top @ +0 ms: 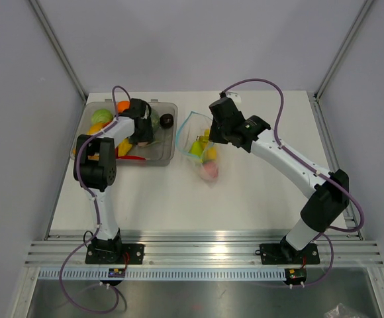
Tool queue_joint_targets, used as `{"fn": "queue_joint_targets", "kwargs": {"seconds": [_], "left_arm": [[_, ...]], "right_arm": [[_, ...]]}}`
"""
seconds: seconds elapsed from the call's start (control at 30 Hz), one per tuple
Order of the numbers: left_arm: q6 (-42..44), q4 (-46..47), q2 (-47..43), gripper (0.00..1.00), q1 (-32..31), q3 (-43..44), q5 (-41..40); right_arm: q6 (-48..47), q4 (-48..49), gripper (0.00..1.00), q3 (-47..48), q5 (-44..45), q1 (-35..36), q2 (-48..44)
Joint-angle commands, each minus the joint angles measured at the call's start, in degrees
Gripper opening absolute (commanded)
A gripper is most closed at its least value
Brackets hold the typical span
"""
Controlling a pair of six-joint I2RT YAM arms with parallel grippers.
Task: Place the food in the zip-top bag and seal the zipper
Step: Pick up the fake fruit from the bin.
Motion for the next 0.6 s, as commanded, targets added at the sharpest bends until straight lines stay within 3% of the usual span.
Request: {"fn": "queue_joint_targets", "kwargs": {"seconds": [0.0,0.2,0.57], "left_arm": [[-0.7,2.1,-4.8,0.40,-0.1,-1.1,0.9],[-2.3,-2.2,-14.8,0.35,-0.2,-5.8,2.0],[-1.9,-9.4,-33.2,0.30,-0.9,-6.5,6.3]], "right_arm": [[-0.4,0.7,0.00,1.7,0.2,-0.3,-0.7],[0.1,1.1,0.00,0.7,-0.2,-0.4,-1.5],[0.9,1.8,0.00,0.8,-2.6,-0.3,-0.5]]}}
